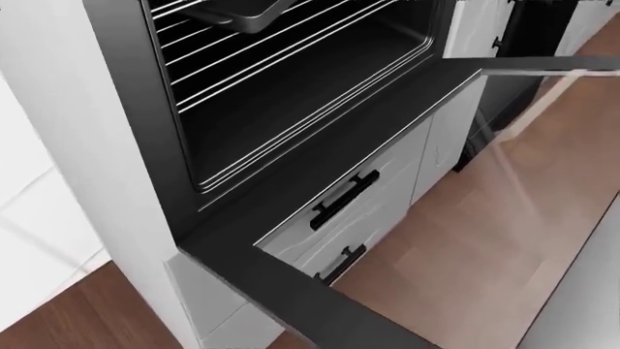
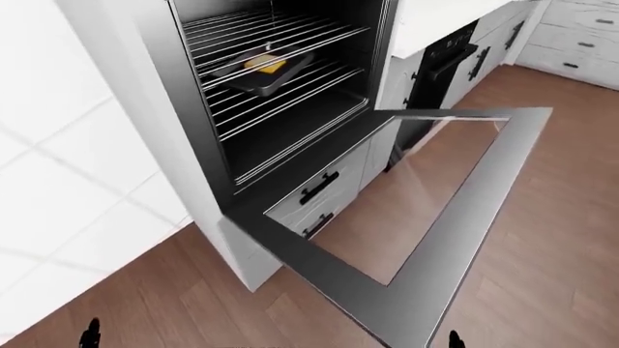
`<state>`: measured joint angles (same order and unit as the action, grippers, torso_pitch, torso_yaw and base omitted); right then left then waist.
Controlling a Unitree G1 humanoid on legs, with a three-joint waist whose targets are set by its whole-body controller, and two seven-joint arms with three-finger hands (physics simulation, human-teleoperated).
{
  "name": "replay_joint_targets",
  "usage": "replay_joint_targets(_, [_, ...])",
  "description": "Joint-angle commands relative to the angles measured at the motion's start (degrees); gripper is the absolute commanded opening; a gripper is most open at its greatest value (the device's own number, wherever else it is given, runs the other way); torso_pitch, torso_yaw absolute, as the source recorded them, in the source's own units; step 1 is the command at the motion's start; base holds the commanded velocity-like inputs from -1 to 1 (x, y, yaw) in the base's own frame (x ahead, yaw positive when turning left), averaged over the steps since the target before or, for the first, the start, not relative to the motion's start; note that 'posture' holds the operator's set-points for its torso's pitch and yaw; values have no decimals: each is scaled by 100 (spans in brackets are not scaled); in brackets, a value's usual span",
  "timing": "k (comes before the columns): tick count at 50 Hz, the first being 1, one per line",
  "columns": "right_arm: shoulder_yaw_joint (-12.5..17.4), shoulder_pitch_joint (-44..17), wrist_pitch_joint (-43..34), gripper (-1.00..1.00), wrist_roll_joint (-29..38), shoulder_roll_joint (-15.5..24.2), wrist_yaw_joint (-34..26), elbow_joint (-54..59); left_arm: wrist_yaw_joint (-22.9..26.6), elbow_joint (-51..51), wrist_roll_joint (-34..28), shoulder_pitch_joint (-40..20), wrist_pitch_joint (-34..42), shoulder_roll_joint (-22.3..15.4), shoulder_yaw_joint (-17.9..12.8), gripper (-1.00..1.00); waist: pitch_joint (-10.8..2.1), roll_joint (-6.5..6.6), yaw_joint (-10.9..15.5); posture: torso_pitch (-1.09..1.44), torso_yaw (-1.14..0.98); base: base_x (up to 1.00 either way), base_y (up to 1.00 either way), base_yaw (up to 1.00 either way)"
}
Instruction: Close the oven door.
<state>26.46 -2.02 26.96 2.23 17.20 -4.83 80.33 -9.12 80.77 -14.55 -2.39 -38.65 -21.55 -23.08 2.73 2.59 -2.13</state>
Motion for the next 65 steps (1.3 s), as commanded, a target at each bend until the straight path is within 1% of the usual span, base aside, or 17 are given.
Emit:
replay_joint_targets(1, [4,-32,102,100,-14,31,-20,-65,-73,-109,68,-30,-102,-156,-61,100,-43,136,35,0,0,-14,0,-66])
replay_joint_targets(2, [2,-31,102,100,-15,31,-24,-65,-72,-109,69,-30,-101,-156,-62,100,6,268,86,0,0,-14,0,-66])
replay_joint_targets(3, [3,-31,105,100,-18,30,-27,-65,-71,-109,71,-30,-101,-156,-62,100,-30,51,145,0,0,-16,0,-66])
replay_joint_targets(6, [0,-37,102,100,-23,31,-38,-65,-68,-109,77,-29,-99,-157,-63,100,-78,122,120,0,0,-15,0,-64])
replay_joint_targets(11, [-7,-45,103,100,-25,27,-53,-65,-67,-109,79,-28,-100,-157,-60,100,-74,-76,153,0,0,-15,0,-62])
replay_joint_targets(18, [-9,-40,104,100,-27,26,-76,-64,-70,-109,79,-29,-101,-155,-58,100,-149,-531,121,0,0,-16,0,-63])
replay_joint_targets(21, [-7,-37,106,100,-34,23,-97,-65,-70,-109,78,-31,-100,-156,-58,100,-260,-966,-5,0,0,-17,0,-63])
replay_joint_targets(22, [-10,-36,106,100,-30,24,-95,-64,-71,-109,76,-30,-101,-156,-57,100,-179,-677,-19,0,0,-16,0,-63])
replay_joint_targets(25, [-8,-34,109,100,-34,20,-110,-64,-73,-109,75,-27,-104,-155,-56,100,-254,-572,-46,0,0,-17,0,-62])
replay_joint_targets(33, [-3,-30,103,100,-47,18,-149,-64,-74,-108,71,-30,-101,-155,-58,100,-100,-151,161,0,0,-17,0,-56])
replay_joint_targets(36, [-4,-36,101,100,-51,18,-157,-65,-73,-108,70,-31,-101,-154,-60,100,-200,324,238,0,0,-17,0,-55])
replay_joint_targets(37, [-3,-37,100,100,-55,18,-161,-65,-70,-109,72,-31,-100,-154,-63,100,-180,142,255,0,0,-17,0,-54])
replay_joint_targets(42, [41,-55,116,100,-130,20,-196,-67,-62,-109,84,-31,-97,-155,-66,100,-152,88,293,0,0,-13,0,-40])
replay_joint_targets(46, [24,-54,100,100,-133,14,-183,-65,-61,-109,88,-30,-100,-156,-64,100,39,-143,237,0,0,0,0,0])
replay_joint_targets(51, [41,-58,97,100,-192,13,-244,-66,-64,-109,83,-31,-99,-157,-61,100,26,-685,304,0,0,0,0,0])
replay_joint_targets(58, [13,-56,122,100,-193,13,-306,-65,-65,-109,83,-32,-98,-156,-62,100,-32,-380,248,0,0,0,0,0])
replay_joint_targets(65, [16,-46,109,100,-182,15,-378,-65,-70,-109,82,-30,-104,-154,-61,100,-96,-294,192,0,0,0,0,0])
